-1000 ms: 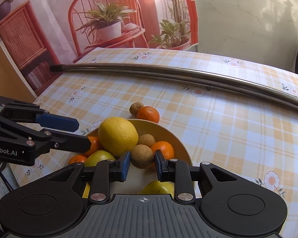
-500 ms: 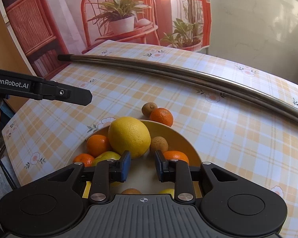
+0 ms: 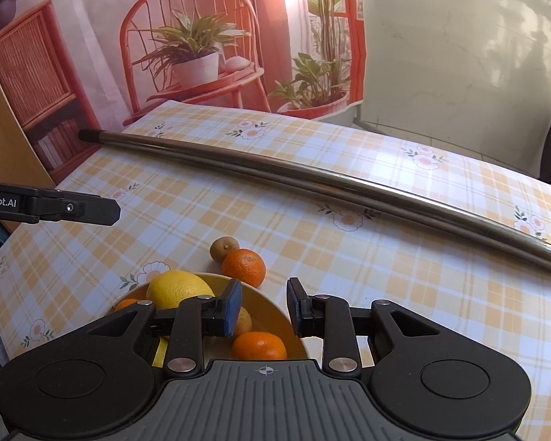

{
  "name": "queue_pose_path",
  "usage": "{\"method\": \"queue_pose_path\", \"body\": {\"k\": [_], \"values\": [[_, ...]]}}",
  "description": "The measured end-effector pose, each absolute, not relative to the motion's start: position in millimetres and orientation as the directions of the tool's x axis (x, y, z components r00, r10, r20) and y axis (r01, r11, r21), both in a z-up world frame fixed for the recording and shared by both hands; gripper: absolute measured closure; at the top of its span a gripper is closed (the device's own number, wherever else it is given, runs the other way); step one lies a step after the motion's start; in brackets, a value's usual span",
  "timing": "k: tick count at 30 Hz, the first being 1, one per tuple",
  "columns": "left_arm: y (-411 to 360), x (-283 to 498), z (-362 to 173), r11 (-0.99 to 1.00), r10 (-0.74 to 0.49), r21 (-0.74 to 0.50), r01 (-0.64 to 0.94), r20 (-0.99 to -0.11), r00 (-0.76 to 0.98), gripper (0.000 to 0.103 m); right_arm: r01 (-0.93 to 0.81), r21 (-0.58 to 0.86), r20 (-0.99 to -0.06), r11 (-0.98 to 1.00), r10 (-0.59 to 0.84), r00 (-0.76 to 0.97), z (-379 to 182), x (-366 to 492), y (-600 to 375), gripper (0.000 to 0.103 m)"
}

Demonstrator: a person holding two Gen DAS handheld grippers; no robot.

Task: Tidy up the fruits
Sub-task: 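Grasp a brown kiwi with the left tool while the right tool grasps a tangerine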

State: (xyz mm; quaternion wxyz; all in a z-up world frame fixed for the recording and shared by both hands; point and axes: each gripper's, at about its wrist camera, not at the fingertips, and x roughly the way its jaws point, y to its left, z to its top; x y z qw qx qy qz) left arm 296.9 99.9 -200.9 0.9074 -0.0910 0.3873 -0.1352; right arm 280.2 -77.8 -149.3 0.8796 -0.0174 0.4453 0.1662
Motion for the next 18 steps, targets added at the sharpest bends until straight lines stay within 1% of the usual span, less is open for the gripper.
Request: {"method": "queue_pose_path", "body": {"k": [8,11,18], "values": [[106.2,301.2,-205.0,0.951,-0.298,-0.268,0.151,-0.680,0.670,0.054,-0.314,0.153,-0.810,0.937,0.301,0.503,-162.2,314.2,-67.1,0.077],[108.4,302.6,-207.0,0.954,-0.291,-0.264,0.145,-0.684,0.669,0.054,-0.327,0.158,-0.820,0.932,0.308,0.482,-166.7,323.8,-59.1,0.071],[110.9,304.4,-209.2,0.954,-0.288,-0.265,0.140,-0.686,0.668,0.054,-0.300,0.189,-0.840,0.935,0.312,0.443,-180.4,337.0,-53.7,0.071]]}}
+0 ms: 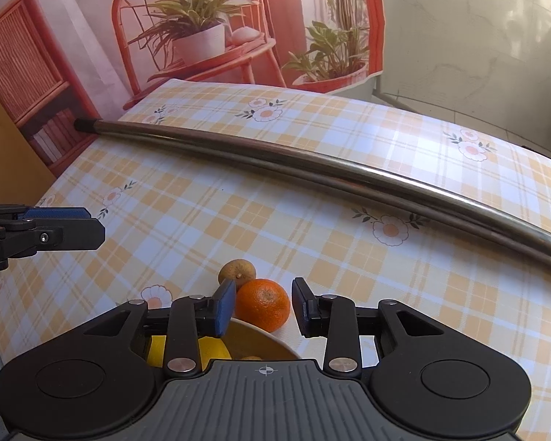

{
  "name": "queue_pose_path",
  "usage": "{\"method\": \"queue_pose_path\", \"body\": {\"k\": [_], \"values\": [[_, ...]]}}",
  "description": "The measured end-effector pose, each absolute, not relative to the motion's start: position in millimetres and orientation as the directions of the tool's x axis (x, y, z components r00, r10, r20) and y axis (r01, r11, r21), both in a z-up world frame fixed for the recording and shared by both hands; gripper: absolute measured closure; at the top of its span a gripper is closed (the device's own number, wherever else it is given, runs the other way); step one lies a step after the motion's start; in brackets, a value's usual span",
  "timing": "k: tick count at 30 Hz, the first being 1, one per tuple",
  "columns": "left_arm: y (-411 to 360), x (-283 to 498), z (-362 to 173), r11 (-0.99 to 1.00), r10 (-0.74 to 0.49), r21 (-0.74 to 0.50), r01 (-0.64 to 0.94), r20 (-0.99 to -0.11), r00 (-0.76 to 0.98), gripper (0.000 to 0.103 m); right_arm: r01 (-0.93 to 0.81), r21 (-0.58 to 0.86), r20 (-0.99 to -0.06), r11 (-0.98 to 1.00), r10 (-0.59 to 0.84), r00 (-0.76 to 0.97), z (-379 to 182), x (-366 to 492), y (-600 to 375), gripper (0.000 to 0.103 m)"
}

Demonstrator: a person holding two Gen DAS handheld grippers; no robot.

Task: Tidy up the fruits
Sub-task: 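Grasp a brown kiwi with the left tool while the right tool grasps a tangerine, then carry the kiwi with the left tool while the right tool carries the tangerine to the plate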

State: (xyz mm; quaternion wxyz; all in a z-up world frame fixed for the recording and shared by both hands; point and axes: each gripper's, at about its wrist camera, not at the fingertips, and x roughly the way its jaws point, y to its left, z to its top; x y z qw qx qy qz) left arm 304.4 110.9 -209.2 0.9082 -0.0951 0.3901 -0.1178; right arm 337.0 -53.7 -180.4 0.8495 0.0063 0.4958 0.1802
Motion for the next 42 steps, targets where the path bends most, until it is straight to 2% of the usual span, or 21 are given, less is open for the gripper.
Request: {"method": "queue_pose_path", "body": {"k": [11,19,26,31,42], "values": [[107.3,311.5,-210.1,0.955,-0.288,-0.258,0.146,-0.693,0.661,0.054,-0.224,0.297,-0.845,0.928,0.365,0.390,-199.9,343.8,-63.9,0.068],[100.9,316.8,-213.5,0.951,-0.304,-0.268,0.157,-0.700,0.646,0.054,-0.235,0.257,-0.838,0.937,0.337,0.429,-192.6,337.6,-66.6,0.070],[82.7,340.3,-232.7,0.915,-0.396,-0.360,0.182,-0.720,0.570,0.055,-0.214,0.229,-0.808,0.950,0.308,0.502,-178.0,319.2,-85.2,0.070],[63.0,358.3,-246.8,0.906,-0.422,-0.371,0.206,-0.739,0.526,0.055,-0.171,0.223,-0.781,0.960,0.281,0.557,-167.0,298.9,-108.6,0.070],[43.7,373.8,-267.5,0.915,-0.404,-0.356,0.191,-0.782,0.475,0.056,-0.092,0.240,-0.762,0.966,0.246,0.598,-166.0,270.8,-139.2,0.070]]}}
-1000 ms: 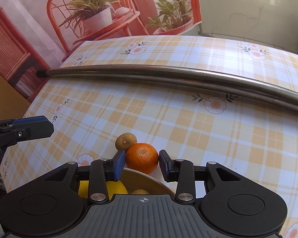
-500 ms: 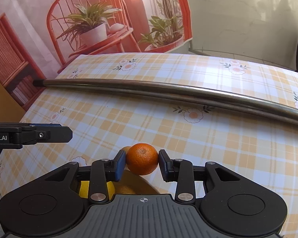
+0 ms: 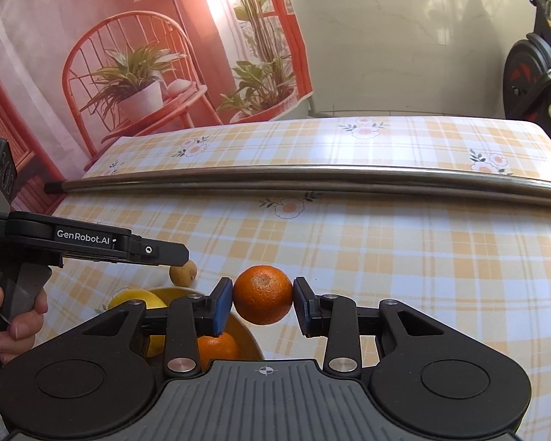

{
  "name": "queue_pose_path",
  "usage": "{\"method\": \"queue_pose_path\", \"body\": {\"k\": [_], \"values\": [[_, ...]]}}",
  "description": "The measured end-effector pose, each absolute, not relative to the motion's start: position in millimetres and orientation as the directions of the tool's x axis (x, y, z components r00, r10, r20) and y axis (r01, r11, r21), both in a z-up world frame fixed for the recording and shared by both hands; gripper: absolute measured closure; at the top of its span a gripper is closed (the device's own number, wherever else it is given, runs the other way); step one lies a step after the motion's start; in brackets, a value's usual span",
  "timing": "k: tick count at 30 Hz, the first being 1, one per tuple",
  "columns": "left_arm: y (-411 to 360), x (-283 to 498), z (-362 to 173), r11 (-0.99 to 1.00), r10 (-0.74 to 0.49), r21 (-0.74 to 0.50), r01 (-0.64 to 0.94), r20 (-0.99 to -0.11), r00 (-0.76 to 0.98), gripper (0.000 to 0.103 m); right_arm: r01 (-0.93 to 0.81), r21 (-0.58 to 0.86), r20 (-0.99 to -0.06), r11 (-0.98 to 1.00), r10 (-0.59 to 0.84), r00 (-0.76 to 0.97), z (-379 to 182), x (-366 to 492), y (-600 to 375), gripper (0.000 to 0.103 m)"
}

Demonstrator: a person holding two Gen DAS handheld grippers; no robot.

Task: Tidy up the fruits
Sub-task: 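Carry the kiwi with the left tool while the right tool carries the tangerine to the plate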

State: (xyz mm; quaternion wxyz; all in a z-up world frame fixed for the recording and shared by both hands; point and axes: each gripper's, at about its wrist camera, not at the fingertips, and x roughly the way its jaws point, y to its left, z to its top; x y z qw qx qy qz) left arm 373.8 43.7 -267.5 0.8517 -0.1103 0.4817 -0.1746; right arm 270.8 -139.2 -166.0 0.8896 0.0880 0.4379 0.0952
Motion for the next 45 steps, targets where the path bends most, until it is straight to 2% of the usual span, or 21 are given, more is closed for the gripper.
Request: {"method": "queue_pose_path", "body": {"k": [6,10,15,17,18,32,45], "values": [[35.9,376.0,-273.3,0.919,-0.394,-0.348,0.186,-0.791,0.467,0.057,-0.083,0.245,-0.758,0.966,0.245,0.605,-165.2,261.2,-144.8,0.070],[35.4,375.2,-277.0,0.921,-0.390,-0.351,0.172,-0.795,0.465,0.065,-0.085,0.243,-0.758,0.966,0.244,0.605,-164.3,257.9,-143.9,0.070],[36.1,374.3,-280.5,0.922,-0.385,-0.351,0.162,-0.794,0.470,0.068,-0.085,0.239,-0.760,0.967,0.241,0.604,-163.2,253.1,-143.1,0.070],[35.7,373.7,-280.9,0.920,-0.391,-0.355,0.166,-0.791,0.472,0.071,-0.086,0.239,-0.760,0.967,0.242,0.604,-163.1,252.7,-142.9,0.070],[36.8,372.6,-280.4,0.917,-0.398,-0.362,0.171,-0.786,0.473,0.077,-0.086,0.239,-0.760,0.967,0.242,0.603,-162.5,252.2,-142.6,0.070],[36.5,352.1,-253.5,0.926,-0.377,-0.293,0.238,-0.752,0.540,0.077,-0.101,0.239,-0.756,0.966,0.250,0.605,-156.9,244.0,-138.7,0.070],[37.0,296.8,-211.0,0.909,-0.412,-0.258,0.326,-0.667,0.620,0.077,-0.120,0.239,-0.741,0.964,0.261,0.619,-144.7,228.8,-131.0,0.070]]}}
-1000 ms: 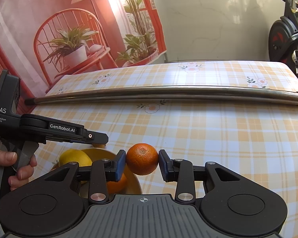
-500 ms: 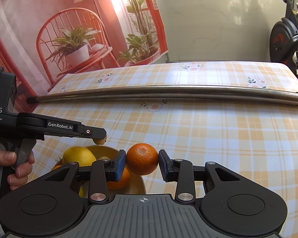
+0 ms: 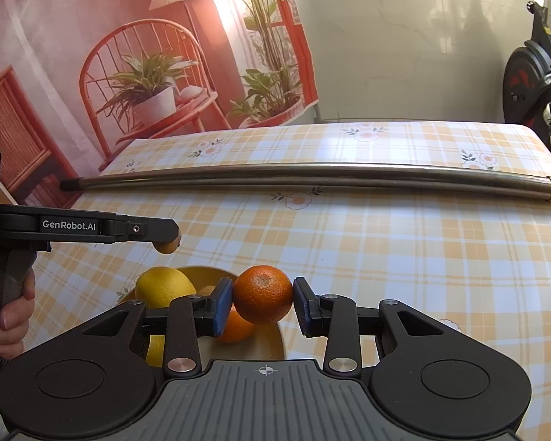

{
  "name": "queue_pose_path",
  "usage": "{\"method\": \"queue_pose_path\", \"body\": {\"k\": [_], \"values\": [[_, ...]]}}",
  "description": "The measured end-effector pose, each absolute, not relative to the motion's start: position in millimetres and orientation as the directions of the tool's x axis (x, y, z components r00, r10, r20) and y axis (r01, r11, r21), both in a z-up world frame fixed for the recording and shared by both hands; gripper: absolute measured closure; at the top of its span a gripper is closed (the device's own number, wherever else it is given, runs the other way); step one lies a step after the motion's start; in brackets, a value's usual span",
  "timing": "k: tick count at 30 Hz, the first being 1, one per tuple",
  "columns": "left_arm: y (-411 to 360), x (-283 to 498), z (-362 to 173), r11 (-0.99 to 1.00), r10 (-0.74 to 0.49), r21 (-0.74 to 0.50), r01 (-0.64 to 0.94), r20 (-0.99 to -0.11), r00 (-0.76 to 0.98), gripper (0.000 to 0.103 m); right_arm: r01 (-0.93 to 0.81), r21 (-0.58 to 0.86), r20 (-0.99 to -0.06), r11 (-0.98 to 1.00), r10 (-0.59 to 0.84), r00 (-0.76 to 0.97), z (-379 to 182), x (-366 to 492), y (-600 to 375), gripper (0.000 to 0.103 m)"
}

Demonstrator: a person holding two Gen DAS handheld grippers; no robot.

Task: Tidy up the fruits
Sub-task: 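Carry the kiwi with the left tool while the right tool carries the tangerine to the plate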

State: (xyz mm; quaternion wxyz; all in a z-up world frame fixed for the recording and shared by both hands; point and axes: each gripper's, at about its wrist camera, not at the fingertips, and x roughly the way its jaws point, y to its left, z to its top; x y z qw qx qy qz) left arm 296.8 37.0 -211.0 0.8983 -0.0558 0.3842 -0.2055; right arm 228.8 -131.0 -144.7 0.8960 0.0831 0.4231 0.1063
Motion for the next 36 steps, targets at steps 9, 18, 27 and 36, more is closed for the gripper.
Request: {"method": "queue_pose_path", "body": {"k": [9,18,27,36], "values": [[26.7,257.3,-209.1,0.893,-0.444,-0.256,0.371,-0.636,0.630,0.077,-0.141,0.238,-0.732,0.961,0.273,0.624,-137.0,213.7,-123.8,0.070],[27.1,243.0,-221.8,0.887,-0.458,-0.292,0.357,-0.648,0.608,0.077,-0.146,0.256,-0.743,0.956,0.291,0.603,-141.5,202.1,-119.0,0.070],[33.4,242.4,-226.0,0.894,-0.447,-0.315,0.319,-0.661,0.603,0.077,-0.189,0.264,-0.751,0.946,0.325,0.575,-146.7,200.2,-105.9,0.070],[36.1,243.1,-226.8,0.902,-0.431,-0.328,0.280,-0.665,0.610,0.077,-0.221,0.261,-0.761,0.940,0.341,0.551,-153.4,207.6,-95.6,0.070]]}}
